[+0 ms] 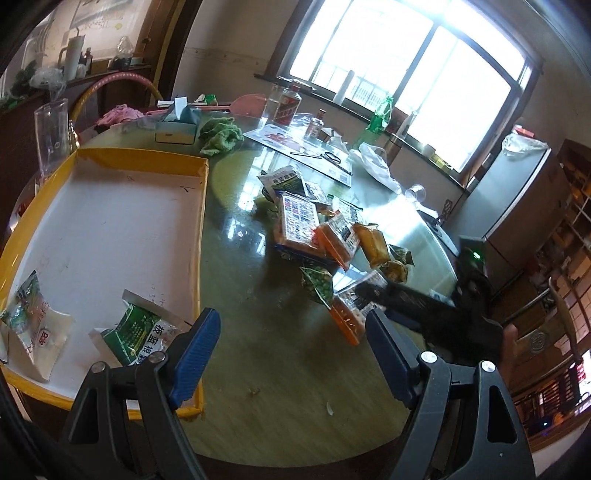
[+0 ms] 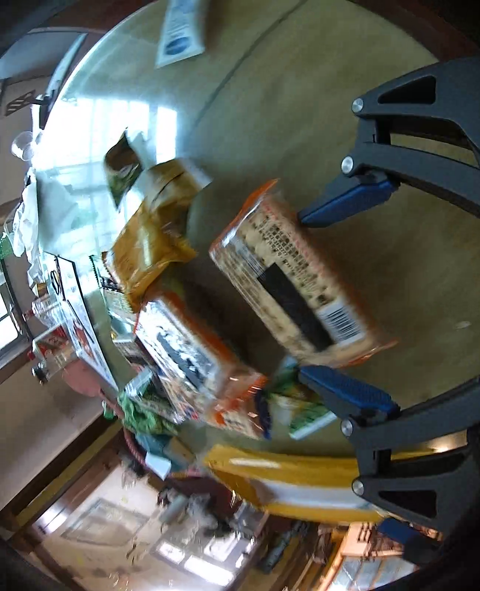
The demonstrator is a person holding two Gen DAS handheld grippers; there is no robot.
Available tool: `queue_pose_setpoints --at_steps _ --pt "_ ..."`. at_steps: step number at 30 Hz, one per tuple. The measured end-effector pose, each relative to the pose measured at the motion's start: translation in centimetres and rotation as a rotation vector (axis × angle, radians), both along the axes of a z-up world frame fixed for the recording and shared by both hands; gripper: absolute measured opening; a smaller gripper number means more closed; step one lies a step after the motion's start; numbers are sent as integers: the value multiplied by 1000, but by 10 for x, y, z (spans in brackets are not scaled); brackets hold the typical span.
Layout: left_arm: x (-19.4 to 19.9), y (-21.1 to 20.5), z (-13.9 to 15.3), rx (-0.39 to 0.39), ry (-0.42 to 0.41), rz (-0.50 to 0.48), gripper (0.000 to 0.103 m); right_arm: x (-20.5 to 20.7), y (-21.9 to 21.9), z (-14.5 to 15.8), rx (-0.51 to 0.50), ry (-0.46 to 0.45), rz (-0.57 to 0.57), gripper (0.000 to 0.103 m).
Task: Organize snacks
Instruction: 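Grasp the blue-printed cracker pack with the left gripper while the right grasps a barcode cracker pack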
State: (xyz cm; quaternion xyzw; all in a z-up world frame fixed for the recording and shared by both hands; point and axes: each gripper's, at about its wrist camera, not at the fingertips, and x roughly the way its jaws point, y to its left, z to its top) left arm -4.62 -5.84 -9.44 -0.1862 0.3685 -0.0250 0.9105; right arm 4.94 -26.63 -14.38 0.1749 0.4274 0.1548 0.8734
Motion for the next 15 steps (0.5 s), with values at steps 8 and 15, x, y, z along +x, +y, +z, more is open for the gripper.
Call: queue_pose_setpoints --at_steps 8,15 --pt "25 -8 3 45 22 -52 81 11 23 3 -254 -60 -70 76" --pt "73 -52 -1 123 89 -201 81 -38 -4 -7 -386 -137 75 60"
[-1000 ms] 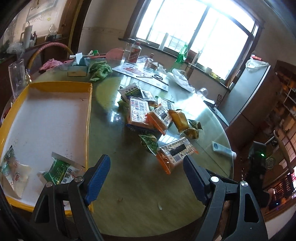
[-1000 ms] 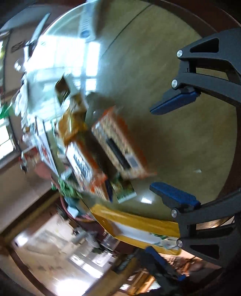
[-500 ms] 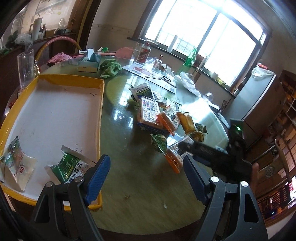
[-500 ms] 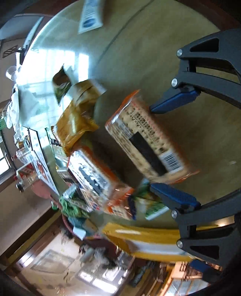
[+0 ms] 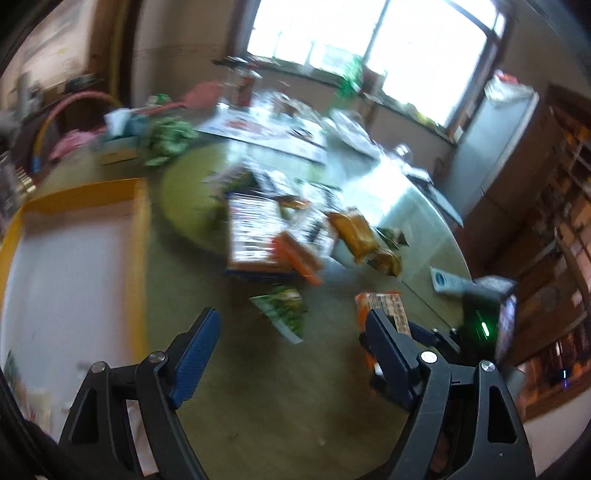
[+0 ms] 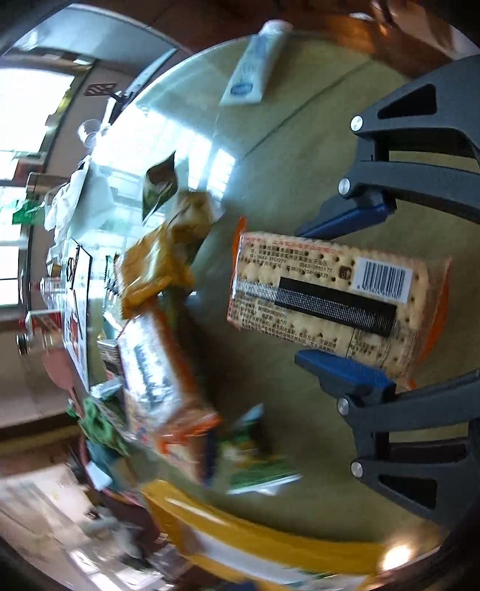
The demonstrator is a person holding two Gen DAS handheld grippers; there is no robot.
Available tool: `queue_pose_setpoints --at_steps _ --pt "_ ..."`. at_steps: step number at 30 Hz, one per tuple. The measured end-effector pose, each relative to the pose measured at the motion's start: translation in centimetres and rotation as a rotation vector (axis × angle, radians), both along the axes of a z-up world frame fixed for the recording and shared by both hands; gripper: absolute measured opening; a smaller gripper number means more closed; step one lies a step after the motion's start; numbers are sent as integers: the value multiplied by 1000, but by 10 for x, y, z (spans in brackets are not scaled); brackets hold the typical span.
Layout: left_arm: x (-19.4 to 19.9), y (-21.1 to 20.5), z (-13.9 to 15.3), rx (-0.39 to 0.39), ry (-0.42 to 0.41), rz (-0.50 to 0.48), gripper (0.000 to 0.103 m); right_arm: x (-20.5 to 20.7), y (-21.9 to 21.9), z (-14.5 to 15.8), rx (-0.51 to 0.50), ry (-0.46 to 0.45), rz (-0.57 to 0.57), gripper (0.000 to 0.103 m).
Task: Organize snacks
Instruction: 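Grasp the blue-printed cracker pack with the left gripper while the right grasps a barcode cracker pack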
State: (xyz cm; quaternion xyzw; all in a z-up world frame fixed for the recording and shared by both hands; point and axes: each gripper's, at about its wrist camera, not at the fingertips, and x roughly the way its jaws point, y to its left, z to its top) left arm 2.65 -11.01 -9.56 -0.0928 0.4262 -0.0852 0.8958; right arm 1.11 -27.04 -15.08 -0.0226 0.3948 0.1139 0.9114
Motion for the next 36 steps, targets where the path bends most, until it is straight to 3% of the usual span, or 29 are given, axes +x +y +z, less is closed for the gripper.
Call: queue_pose_setpoints --at_steps 2,7,9,11,14,17,19,22,24,27,29,31,33,34,36 --pt "18 -12 -1 3 14 -48 81 -6 -11 -1 -9 -2 10 60" --pt "70 -45 -5 201 40 -94 80 -12 -40 -3 30 -10 8 60" --pt "77 -44 -3 229 19 -99 80 -14 -47 -3 46 -9 0 61" --pt "84 -30 -4 187 40 -65 80 -12 -50 -3 56 -9 3 65" --pt "103 4 -9 86 100 63 79 -11 -46 -4 41 -19 8 71" --pt "123 21 -17 124 126 145 79 -10 -38 -5 -2 -34 13 74" --pt "138 21 -28 146 164 139 78 -9 -34 -6 -21 -42 21 76" --pt "150 20 -43 117 223 134 66 -8 -32 -6 -24 -40 29 77" --pt "153 16 -50 130 243 115 66 -8 -32 -7 -25 -40 33 77" --pt "154 13 -62 173 252 122 69 -8 -32 -8 -27 -44 37 79" --pt "149 17 -63 128 252 124 56 -10 -31 -8 -30 -46 36 80" --pt "142 18 -60 146 244 138 56 -12 -31 -8 -27 -46 41 79" --pt "132 17 -52 171 215 137 55 -15 -33 -9 -22 -49 41 73" --pt "127 20 -48 157 206 138 55 -18 -35 -8 -18 -56 36 63" --pt "113 28 -43 110 202 149 55 -22 -38 -8 -12 -62 30 58"
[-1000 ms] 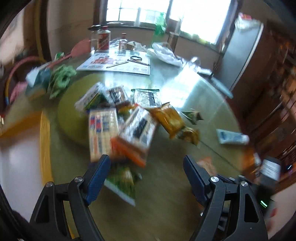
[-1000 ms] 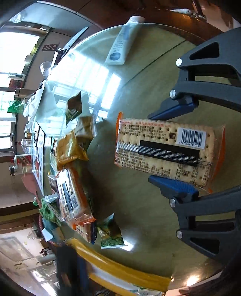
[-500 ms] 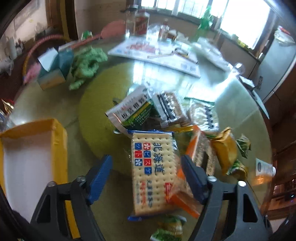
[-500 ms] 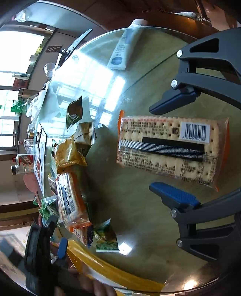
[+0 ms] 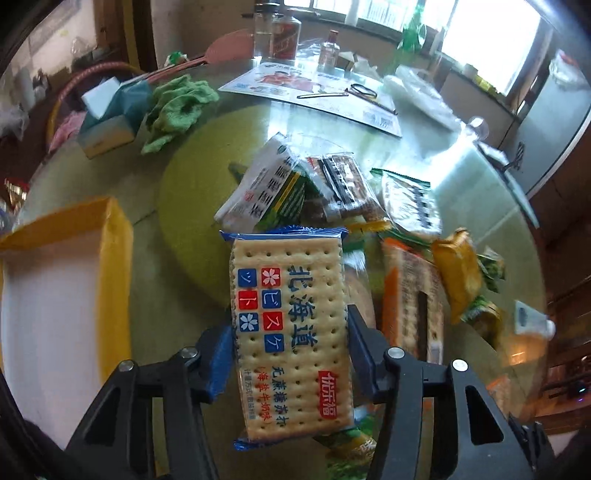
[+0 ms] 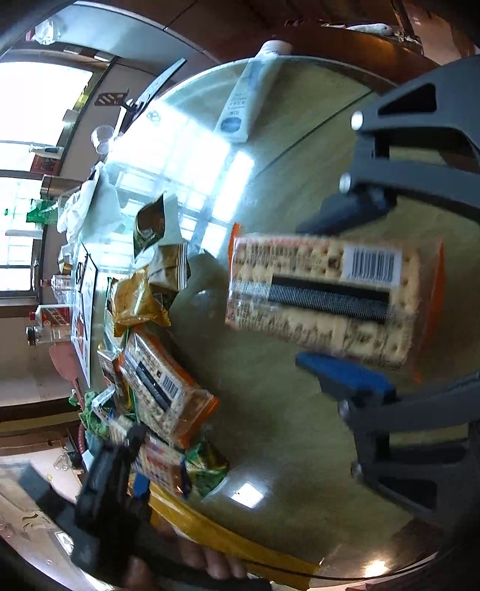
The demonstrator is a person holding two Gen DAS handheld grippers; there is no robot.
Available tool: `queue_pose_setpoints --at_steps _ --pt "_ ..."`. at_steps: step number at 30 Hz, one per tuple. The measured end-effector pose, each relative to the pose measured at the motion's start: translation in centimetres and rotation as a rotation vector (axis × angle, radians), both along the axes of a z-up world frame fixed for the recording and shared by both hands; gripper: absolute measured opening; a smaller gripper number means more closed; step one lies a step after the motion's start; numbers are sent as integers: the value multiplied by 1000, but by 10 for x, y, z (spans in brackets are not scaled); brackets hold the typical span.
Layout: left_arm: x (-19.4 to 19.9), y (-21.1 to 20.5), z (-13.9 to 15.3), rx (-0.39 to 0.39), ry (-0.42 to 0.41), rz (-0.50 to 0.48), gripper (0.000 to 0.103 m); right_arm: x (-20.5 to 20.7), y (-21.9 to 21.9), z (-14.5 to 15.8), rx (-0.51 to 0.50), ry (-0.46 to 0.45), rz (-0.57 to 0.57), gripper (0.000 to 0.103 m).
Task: Organize snacks
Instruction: 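Carry both cracker packs into the tray and release them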
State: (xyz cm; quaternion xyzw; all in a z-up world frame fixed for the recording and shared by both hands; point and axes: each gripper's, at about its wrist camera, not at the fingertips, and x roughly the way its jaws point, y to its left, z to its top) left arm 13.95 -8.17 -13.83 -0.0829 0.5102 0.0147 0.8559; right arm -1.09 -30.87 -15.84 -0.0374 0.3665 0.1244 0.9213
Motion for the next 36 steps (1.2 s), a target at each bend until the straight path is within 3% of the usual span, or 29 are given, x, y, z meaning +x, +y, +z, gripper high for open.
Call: queue_pose_setpoints --at_steps 6,12,19,24,28,36 --pt "-50 27 22 -209 -91 30 54 -7 -5 0 64 -10 9 55" --pt "-93 63 70 -319 -193 49 54 -23 4 18 142 -58 37 55" --pt "-144 127 108 -273 -253 136 54 -45 62 60 228 -125 221 55" --pt "-162 184 96 -258 -269 253 54 -43 135 77 249 -104 406 55" --pt "-164 221 70 -309 -220 318 54 -25 205 85 230 -62 525 55" --pt "-151 251 22 -319 -114 356 55 32 313 81 179 63 609 55"
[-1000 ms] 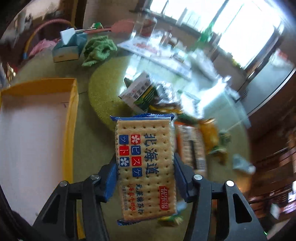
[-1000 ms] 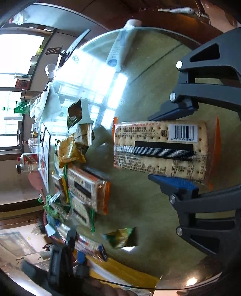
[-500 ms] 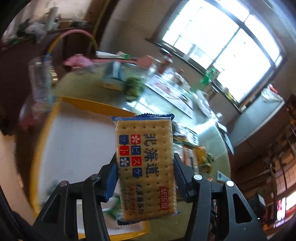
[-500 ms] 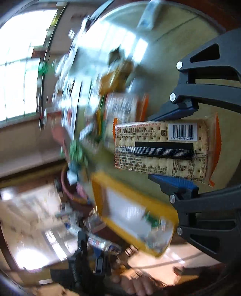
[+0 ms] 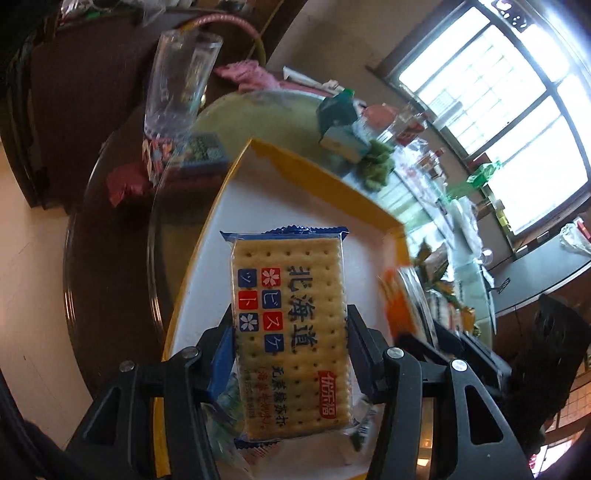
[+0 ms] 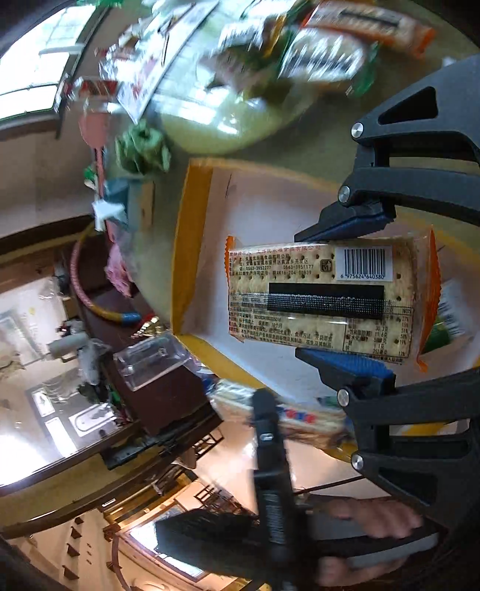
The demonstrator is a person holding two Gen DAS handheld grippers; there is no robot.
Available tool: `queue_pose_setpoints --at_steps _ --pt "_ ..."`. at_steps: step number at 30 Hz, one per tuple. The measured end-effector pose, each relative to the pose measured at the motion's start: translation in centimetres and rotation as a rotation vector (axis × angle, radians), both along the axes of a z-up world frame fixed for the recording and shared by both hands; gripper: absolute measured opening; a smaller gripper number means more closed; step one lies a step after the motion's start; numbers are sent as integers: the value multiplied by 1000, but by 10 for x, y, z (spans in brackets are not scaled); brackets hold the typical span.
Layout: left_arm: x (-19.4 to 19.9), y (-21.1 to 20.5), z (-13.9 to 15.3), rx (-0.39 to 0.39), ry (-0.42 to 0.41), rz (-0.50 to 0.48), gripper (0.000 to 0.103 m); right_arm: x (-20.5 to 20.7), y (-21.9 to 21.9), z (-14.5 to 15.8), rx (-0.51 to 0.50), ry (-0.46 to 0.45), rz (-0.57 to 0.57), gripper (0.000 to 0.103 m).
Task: Organize snacks
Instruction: 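Carry both cracker packs into the tray and release them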
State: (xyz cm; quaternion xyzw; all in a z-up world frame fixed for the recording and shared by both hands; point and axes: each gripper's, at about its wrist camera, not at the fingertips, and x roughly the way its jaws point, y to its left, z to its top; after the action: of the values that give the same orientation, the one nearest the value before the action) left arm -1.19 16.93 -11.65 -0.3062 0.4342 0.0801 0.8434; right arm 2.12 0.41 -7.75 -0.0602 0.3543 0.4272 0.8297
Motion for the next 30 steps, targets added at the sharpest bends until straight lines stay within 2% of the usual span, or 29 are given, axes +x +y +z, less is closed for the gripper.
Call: queue_pose_setpoints --at_steps 4,8,14,17,19,22,23,25,27,30 --pt "7 4 -13 -12 16 -5 55 13 25 -15 -64 7 -9 55" --pt "19 6 -22 -2 47 -13 55 24 25 -27 -126 10 -65 55" --pt "26 6 -25 56 96 -30 57 38 20 -34 -127 75 -95 56" --pt "27 5 -22 41 95 -51 61 39 18 -33 -111 79 -93 63" --pt "21 2 -12 44 60 -35 61 38 12 -29 -82 87 -80 65" --pt "6 -13 9 118 2 -28 69 27 -6 -14 -31 73 -81 68" --pt "1 -20 15 142 -15 -24 75 19 -17 -7 -4 59 -80 69" --pt "-13 -39 27 182 -57 -28 78 1 -45 5 56 32 -78 73" --pt "-26 -63 35 190 -103 -56 78 -16 -78 10 108 14 -88 77" --pt "-41 -103 38 160 -155 -127 78 -36 -132 11 175 6 -139 82"
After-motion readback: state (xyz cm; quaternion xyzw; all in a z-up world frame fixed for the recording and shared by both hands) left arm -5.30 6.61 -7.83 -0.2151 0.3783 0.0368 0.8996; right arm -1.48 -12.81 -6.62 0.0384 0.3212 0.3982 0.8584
